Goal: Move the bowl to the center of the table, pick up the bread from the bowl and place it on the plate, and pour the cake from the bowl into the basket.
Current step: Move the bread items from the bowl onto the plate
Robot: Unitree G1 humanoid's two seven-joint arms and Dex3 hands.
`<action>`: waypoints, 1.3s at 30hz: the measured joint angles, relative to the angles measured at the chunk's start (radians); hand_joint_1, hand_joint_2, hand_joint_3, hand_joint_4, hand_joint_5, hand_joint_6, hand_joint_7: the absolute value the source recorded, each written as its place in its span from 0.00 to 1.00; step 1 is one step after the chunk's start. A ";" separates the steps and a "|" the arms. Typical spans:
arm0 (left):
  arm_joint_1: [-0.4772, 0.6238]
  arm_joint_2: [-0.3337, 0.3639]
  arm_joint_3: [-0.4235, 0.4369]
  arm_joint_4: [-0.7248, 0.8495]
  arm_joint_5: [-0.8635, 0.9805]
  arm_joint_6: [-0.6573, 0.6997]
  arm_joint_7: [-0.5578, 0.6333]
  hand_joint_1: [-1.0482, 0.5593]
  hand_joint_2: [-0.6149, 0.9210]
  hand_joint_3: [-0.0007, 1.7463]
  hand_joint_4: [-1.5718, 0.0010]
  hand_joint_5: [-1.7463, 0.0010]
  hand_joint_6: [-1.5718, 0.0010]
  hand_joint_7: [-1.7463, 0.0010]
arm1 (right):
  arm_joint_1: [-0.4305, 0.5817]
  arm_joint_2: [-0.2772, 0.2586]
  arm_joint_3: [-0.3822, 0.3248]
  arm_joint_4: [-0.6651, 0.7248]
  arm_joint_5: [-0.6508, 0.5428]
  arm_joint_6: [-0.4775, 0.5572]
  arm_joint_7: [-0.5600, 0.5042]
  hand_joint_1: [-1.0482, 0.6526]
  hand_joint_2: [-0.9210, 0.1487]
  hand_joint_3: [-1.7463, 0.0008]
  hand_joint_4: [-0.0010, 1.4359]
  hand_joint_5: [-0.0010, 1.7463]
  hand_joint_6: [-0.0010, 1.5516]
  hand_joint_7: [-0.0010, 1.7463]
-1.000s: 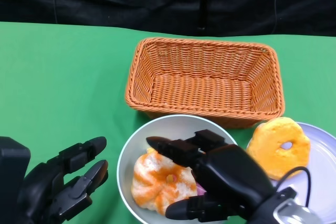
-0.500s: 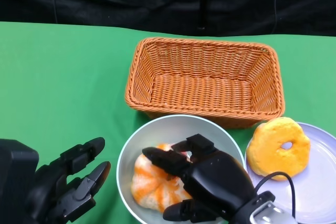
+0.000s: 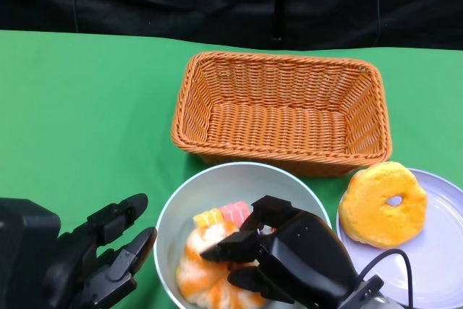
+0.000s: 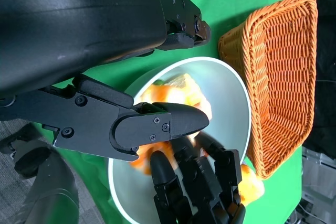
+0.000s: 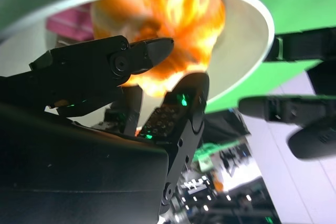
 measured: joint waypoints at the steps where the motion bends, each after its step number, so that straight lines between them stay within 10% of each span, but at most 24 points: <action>1: 0.000 0.000 0.000 0.000 0.000 0.000 0.000 0.28 1.00 0.29 0.97 0.73 0.87 0.99 | -0.003 -0.001 0.000 0.012 -0.003 -0.020 -0.034 0.58 0.04 1.00 0.66 0.95 0.65 0.57; 2: 0.000 0.000 -0.001 0.000 0.000 0.000 0.000 0.28 1.00 0.29 0.97 0.73 0.87 0.99 | -0.007 -0.001 0.000 0.024 -0.006 -0.041 -0.067 0.58 0.04 0.99 0.67 0.98 0.62 0.69; 5: -0.001 -0.001 -0.007 0.000 0.000 0.000 0.000 0.29 1.00 0.29 0.97 0.72 0.86 0.99 | -0.023 -0.005 0.001 0.078 -0.017 -0.128 -0.183 0.57 0.56 0.31 0.71 1.00 0.52 0.97; 8: -0.001 -0.004 -0.008 0.000 0.000 0.000 0.000 0.29 1.00 0.30 0.97 0.72 0.86 0.99 | -0.045 -0.016 0.001 0.119 -0.030 -0.208 -0.286 0.55 0.64 0.18 0.71 1.00 0.51 1.00; 35: 0.001 -0.003 -0.010 0.000 -0.001 -0.003 -0.001 0.28 1.00 0.30 0.99 0.69 0.86 1.00 | -0.070 -0.040 -0.145 0.019 0.061 -0.356 -0.324 0.56 0.81 0.04 0.71 1.00 0.52 0.99; 39: 0.001 -0.003 -0.010 0.001 -0.002 -0.003 -0.002 0.29 1.00 0.29 1.00 0.69 0.86 1.00 | -0.037 -0.039 -0.158 -0.047 0.095 -0.288 -0.190 0.52 0.61 0.29 0.67 0.77 0.59 0.56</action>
